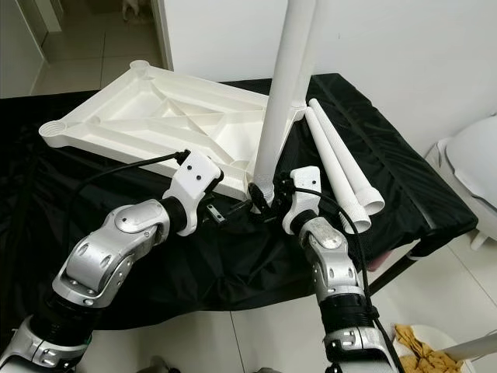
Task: Building children table
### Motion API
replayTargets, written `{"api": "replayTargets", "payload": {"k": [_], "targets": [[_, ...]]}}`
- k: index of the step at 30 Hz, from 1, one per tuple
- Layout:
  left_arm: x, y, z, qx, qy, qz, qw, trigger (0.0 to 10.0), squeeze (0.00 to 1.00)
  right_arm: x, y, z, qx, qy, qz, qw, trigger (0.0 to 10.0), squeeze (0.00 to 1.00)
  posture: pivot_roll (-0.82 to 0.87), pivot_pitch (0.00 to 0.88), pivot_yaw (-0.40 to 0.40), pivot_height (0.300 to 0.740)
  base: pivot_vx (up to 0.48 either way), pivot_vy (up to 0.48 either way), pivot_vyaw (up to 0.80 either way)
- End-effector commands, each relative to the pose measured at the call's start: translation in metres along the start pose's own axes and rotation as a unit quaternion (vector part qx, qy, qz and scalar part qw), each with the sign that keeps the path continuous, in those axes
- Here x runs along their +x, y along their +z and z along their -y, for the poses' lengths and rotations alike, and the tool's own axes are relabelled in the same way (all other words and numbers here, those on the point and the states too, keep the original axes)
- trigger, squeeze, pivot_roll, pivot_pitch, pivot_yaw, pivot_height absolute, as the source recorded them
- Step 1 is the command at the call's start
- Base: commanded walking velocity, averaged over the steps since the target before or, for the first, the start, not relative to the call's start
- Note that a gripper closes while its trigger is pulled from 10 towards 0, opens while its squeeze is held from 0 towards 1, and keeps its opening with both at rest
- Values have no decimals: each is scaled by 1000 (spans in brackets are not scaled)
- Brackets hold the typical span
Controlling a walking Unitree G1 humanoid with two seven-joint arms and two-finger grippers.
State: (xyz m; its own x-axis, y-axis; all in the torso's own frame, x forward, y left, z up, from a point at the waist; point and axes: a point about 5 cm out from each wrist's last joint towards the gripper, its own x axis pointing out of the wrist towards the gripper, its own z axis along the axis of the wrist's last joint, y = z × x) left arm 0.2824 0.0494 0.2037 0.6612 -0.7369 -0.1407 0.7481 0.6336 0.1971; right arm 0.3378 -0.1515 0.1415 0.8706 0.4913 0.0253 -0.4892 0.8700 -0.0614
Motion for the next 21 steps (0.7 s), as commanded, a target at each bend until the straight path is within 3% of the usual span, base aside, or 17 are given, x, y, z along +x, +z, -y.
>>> {"api": "replayTargets", "payload": {"k": [1, 16, 17, 18, 19, 21], "targets": [[-1, -2, 3, -3, -24, 1, 1000, 10000, 0, 1, 1, 5, 2, 16, 6, 1000, 10000, 0, -55, 26, -3, 740, 0, 0, 0], [-2, 0, 2, -3, -21, 3, 1000, 10000, 0, 27, 10, 13, -9, 85, 11, 996, 10000, 0, -34, 25, 6, 740, 0, 0, 0], [-2, 0, 2, -3, -20, 2, 1000, 10000, 0, 27, 9, 13, -10, 91, 7, 996, 9216, 0, -31, 25, 4, 740, 0, 0, 0], [-2, 0, 2, -3, -20, 2, 1000, 10000, 0, 27, 8, 13, -17, 99, -1, 995, 3725, 0, -29, 24, 3, 740, 0, 0, 0], [-2, 0, 1, -3, -18, 2, 1000, 10000, 0, 26, 4, 13, -21, 108, -13, 994, 0, 0, -27, 23, 1, 740, 0, 0, 0], [-2, 0, 1, -3, -18, 2, 1000, 10000, 0, 26, 4, 13, -21, 108, -13, 994, 0, 0, -27, 23, 1, 740, 0, 0, 0]]}}
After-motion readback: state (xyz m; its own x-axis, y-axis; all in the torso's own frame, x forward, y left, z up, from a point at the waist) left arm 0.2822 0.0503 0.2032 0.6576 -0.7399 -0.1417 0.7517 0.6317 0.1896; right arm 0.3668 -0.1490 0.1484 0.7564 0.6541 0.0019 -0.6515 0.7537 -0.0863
